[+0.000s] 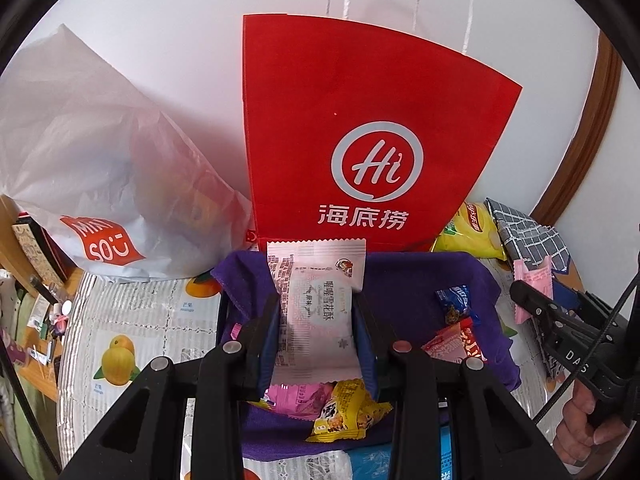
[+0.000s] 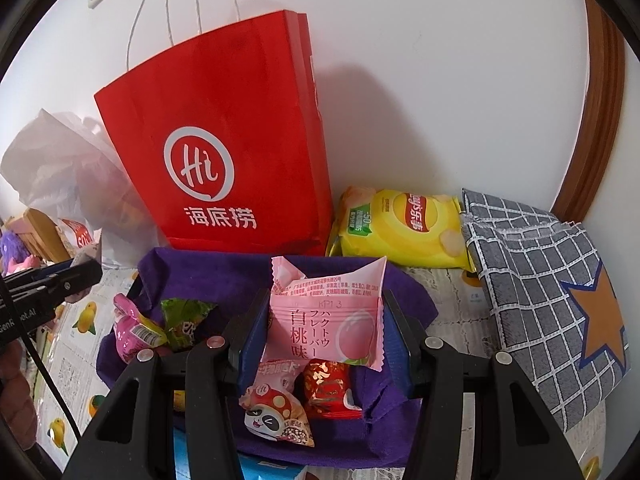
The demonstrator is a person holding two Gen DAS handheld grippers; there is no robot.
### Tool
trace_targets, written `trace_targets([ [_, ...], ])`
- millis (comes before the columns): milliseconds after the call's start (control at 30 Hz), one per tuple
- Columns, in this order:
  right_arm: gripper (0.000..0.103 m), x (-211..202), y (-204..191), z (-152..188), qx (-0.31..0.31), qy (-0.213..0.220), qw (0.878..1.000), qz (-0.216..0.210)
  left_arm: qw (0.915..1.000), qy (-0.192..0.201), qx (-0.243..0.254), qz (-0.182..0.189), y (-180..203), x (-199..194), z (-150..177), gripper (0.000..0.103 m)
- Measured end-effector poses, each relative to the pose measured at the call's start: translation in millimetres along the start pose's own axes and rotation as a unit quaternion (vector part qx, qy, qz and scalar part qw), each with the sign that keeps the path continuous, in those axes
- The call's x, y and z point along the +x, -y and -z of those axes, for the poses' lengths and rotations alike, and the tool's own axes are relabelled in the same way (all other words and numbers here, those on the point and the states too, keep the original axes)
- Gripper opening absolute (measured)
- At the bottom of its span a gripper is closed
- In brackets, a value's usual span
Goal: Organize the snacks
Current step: 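Carry the peach candy and pink-white packet with both tools over the purple towel, then lower both packets onto the towel and open both tools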
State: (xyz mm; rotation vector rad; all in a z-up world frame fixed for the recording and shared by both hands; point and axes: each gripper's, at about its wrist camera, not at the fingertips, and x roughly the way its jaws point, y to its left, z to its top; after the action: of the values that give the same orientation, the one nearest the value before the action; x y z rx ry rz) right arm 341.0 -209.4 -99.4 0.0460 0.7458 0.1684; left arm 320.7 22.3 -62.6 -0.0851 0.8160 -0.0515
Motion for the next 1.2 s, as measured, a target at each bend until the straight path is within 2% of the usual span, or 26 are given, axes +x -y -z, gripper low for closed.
trace_targets([
  [633,0.053,47,-28,18,-0.037,-0.095,0.995,-0.019,0.9998,-0.018,-0.01,-0.007,-5,11,1,0.033],
  [933,0.056,56,-30,22,-0.044,-0.118,0.992,-0.014,0.9995,-0.032,-0.007,0.0,-2,17,2,0.033],
  [1067,0.057,60,-28,22,-0.041,-0.131,0.99,-0.016,0.9985,-0.052,-0.011,0.015,-1,26,4,0.033],
  [1200,0.059,58,-25,20,-0.034,-0.135,0.99,-0.025,0.9978,-0.064,-0.009,0.013,2,32,6,0.033],
])
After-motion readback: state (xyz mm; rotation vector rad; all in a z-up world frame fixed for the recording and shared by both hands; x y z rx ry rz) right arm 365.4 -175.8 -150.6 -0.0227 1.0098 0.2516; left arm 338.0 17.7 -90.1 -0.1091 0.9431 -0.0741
